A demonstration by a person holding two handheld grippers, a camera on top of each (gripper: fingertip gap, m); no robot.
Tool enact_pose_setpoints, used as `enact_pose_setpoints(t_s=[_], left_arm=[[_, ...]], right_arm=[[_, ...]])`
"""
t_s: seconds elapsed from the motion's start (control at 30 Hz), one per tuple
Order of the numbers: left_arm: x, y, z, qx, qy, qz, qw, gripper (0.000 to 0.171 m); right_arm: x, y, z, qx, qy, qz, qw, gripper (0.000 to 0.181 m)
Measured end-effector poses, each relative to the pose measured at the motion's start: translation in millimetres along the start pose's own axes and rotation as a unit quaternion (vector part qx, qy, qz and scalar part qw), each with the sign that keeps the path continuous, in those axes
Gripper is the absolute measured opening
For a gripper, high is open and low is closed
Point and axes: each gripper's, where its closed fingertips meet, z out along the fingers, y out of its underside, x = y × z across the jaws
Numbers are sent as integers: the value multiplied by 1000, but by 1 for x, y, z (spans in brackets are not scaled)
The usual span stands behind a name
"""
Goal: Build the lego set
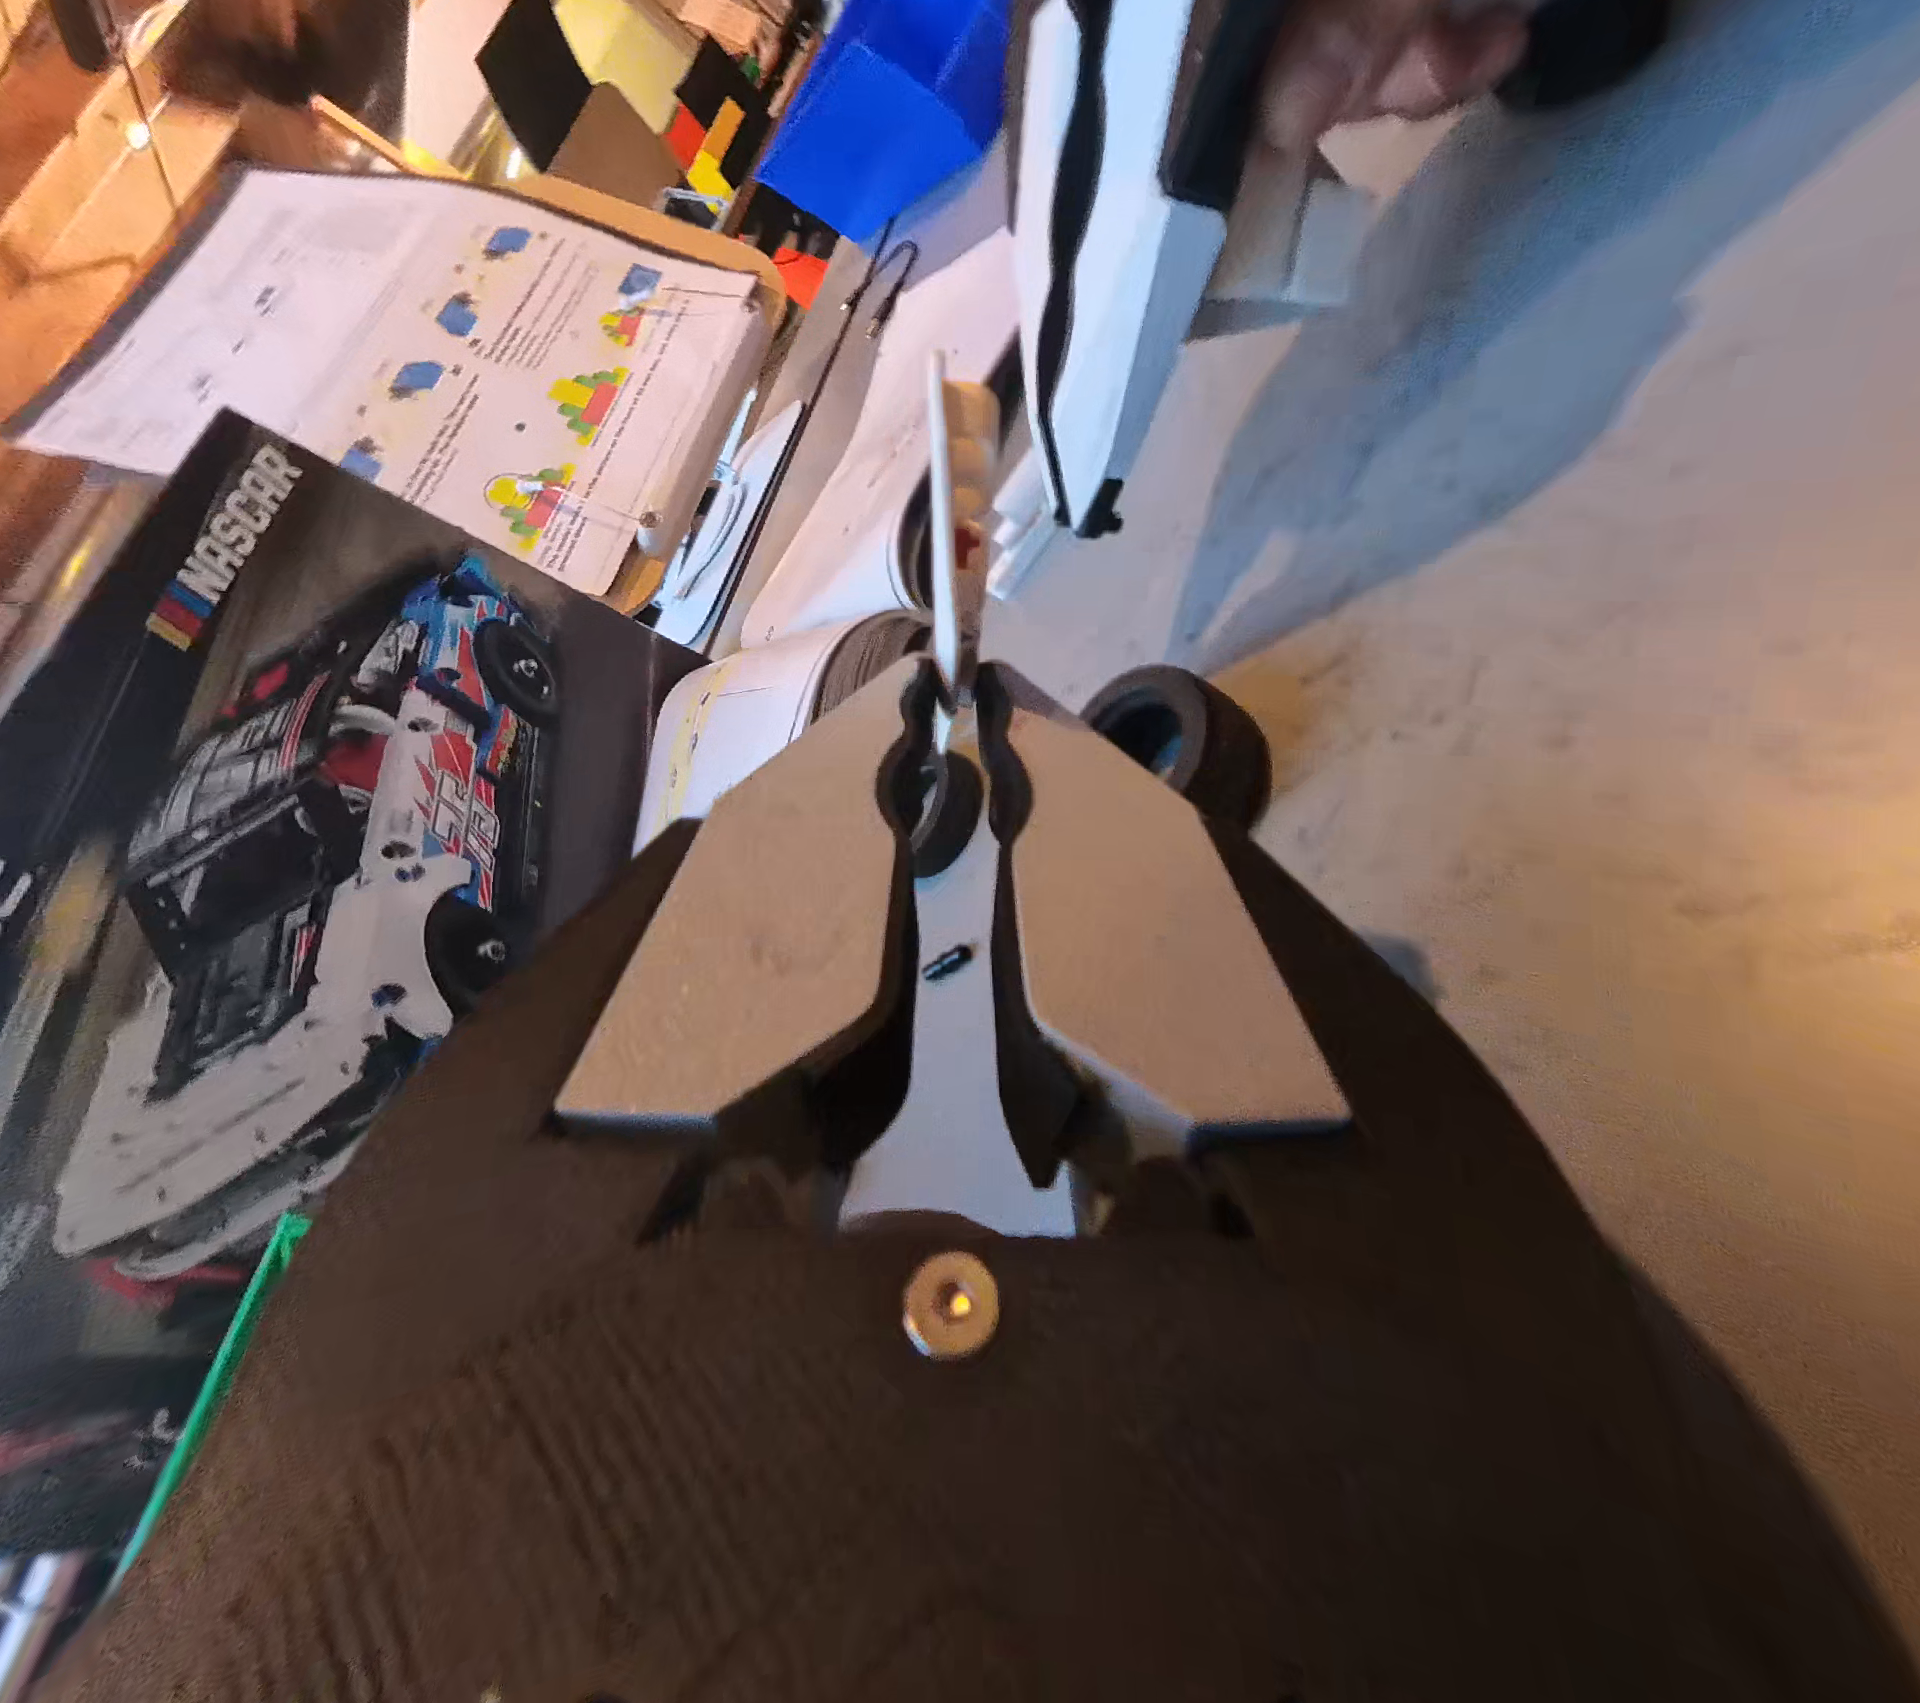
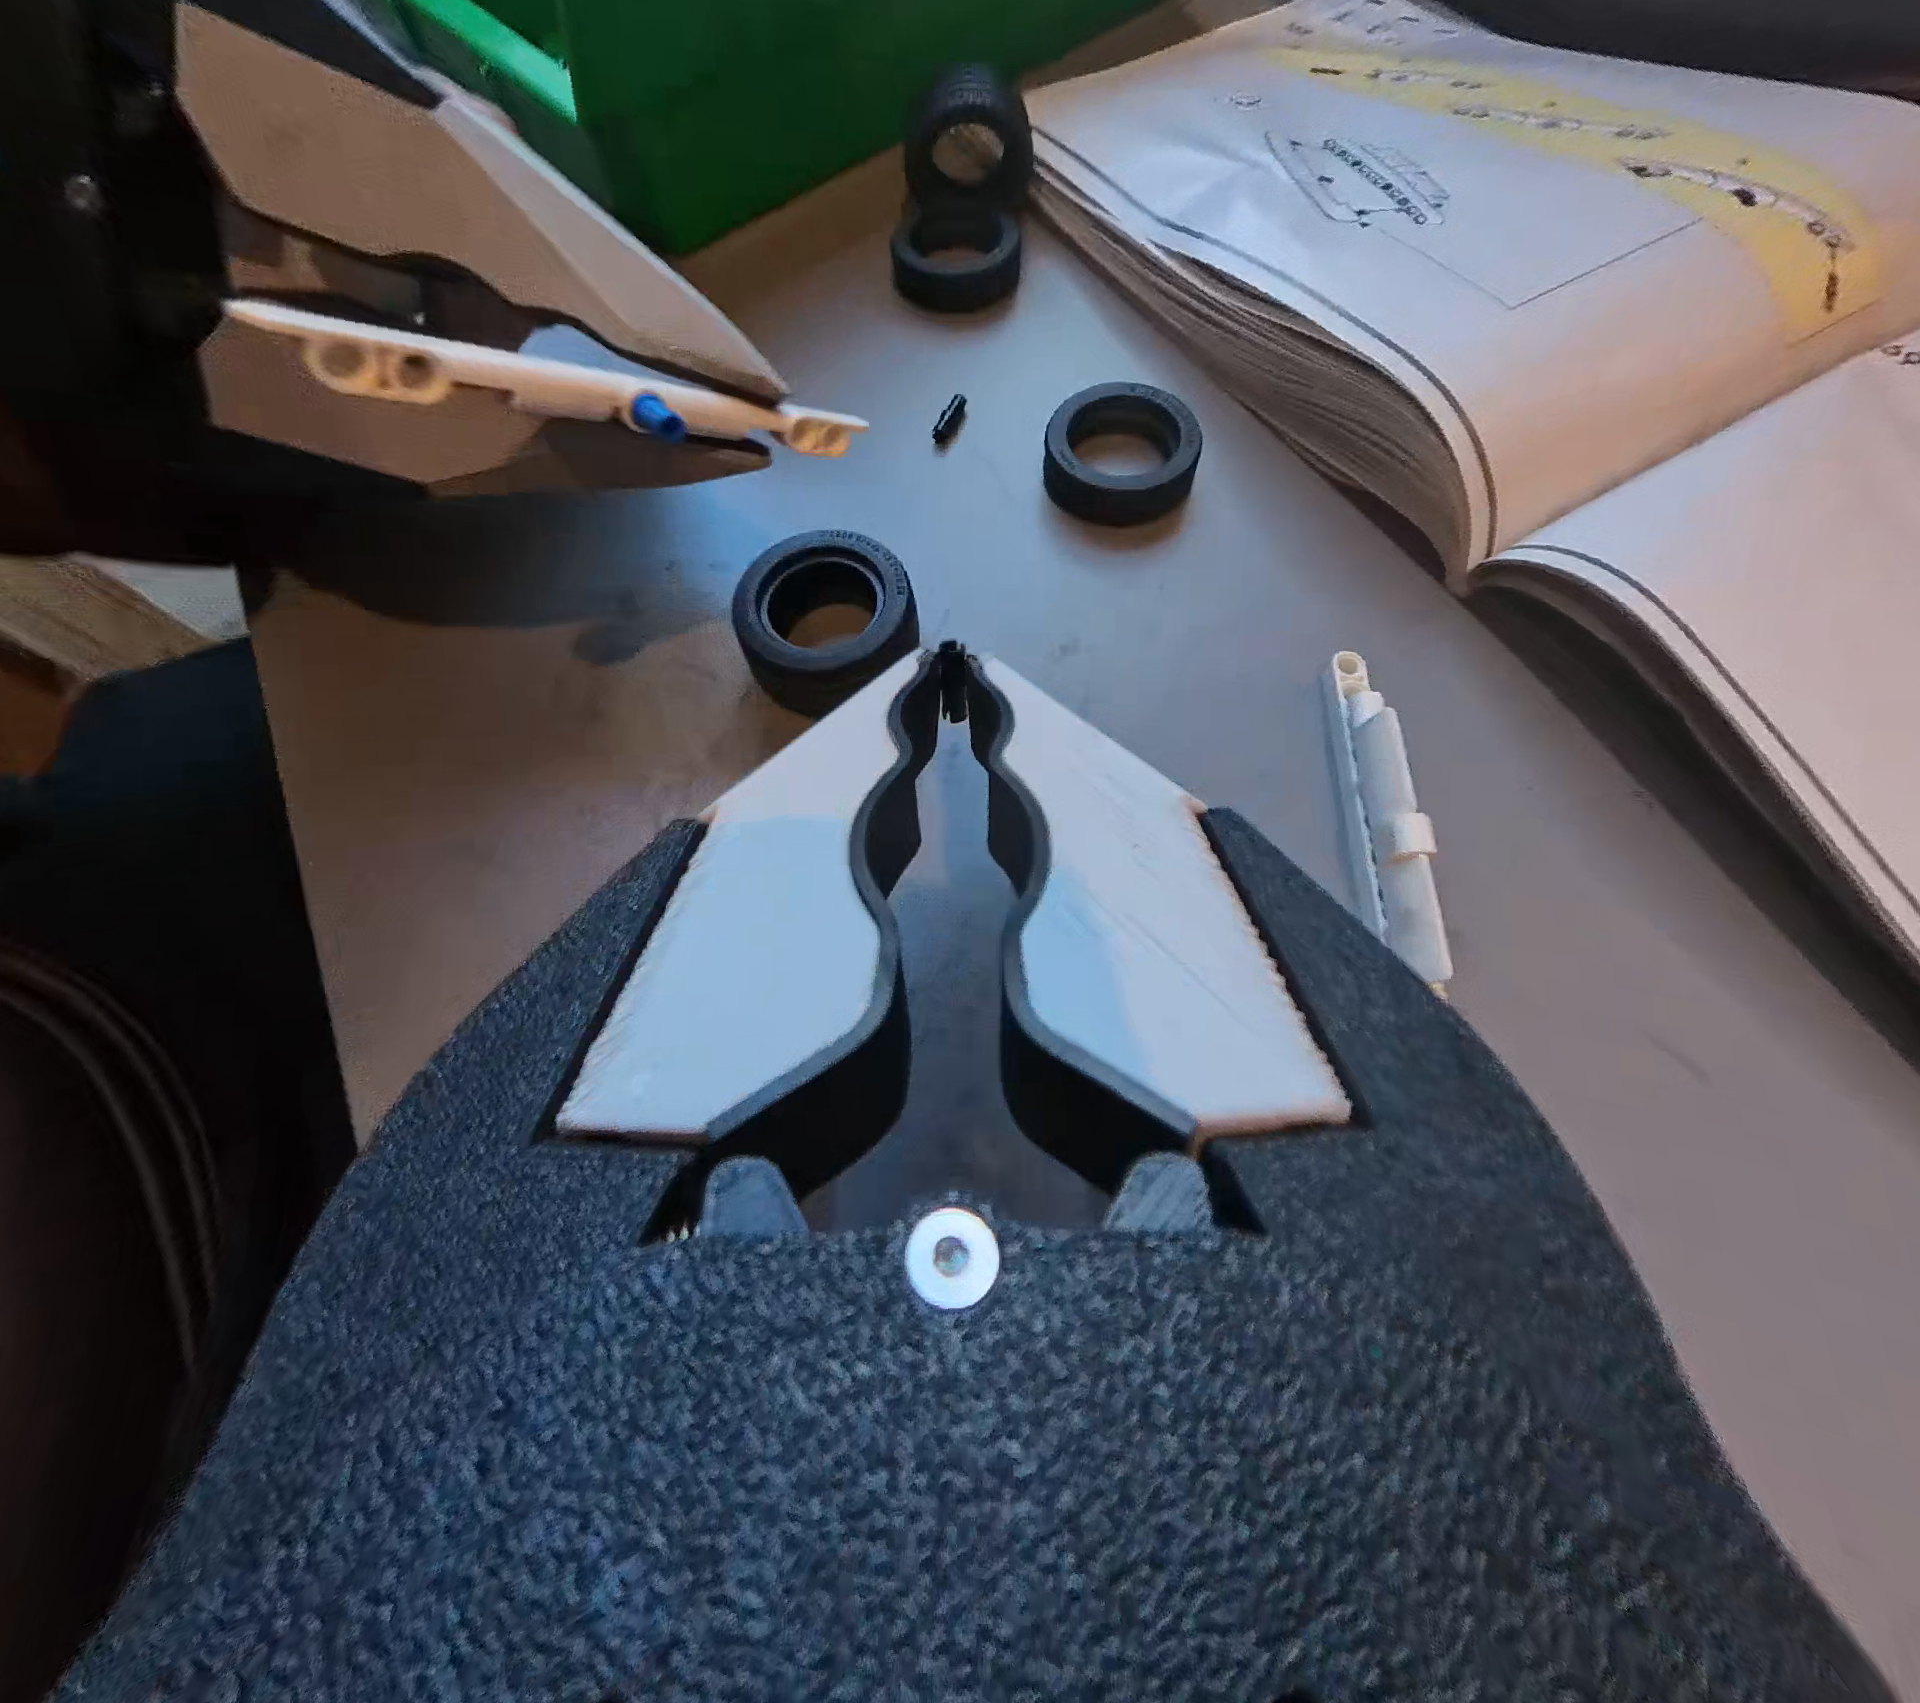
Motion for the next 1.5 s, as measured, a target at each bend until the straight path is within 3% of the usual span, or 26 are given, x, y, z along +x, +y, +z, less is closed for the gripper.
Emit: enact_pose_setpoints(t_s=[0.13, 0.23, 0.33, 0.57, 0.73, 0.87, 0.93, 1.0, 1.23, 1.37, 1.5], left_arm=[[5, 15, 10, -31, 22, 105, 994, 4], [4, 18, 13, -38, 0, 217, 975, 4], [10, 18, 16, -32, -14, 282, 959, 5], [14, 31, 23, -51, 0, 330, 942, 5], [12, 29, 25, -31, 6, 347, 937, 11], [8, 33, 24, -40, 8, 344, 938, 17], [7, 41, 25, -55, 9, 352, 934, 0], [8, 42, 25, -57, 4, 360, 931, 10], [-17, 48, 9, -106, -30, 311, 944, 22], [-30, 30, -13, -105, -42, 171, 979, 23], [-25, -4, -17, -63, -9, 48, 997, 27]], right_arm=[[5, 12, 4, -47, 23, -67, 996, 5], [7, 27, 5, -93, 36, -132, 986, 6], [1, 39, 8, -114, 19, -158, 981, 17], [-5, 27, 1, -90, -20, -134, 987, 33], [-49, -3, -1, -35, -144, -66, 987, 40], [-47, 3, 13, -55, -122, -61, 989, 34], [-45, 9, 17, -68, -111, -60, 990, 34], [-49, 11, 18, -71, -117, -57, 989, 34], [-31, 9, -5, -70, -75, -78, 992, 35], [-7, 21, -35, -93, -53, -77, 991, 22], [-7, 33, -25, -110, -57, -41, 991, 21]])
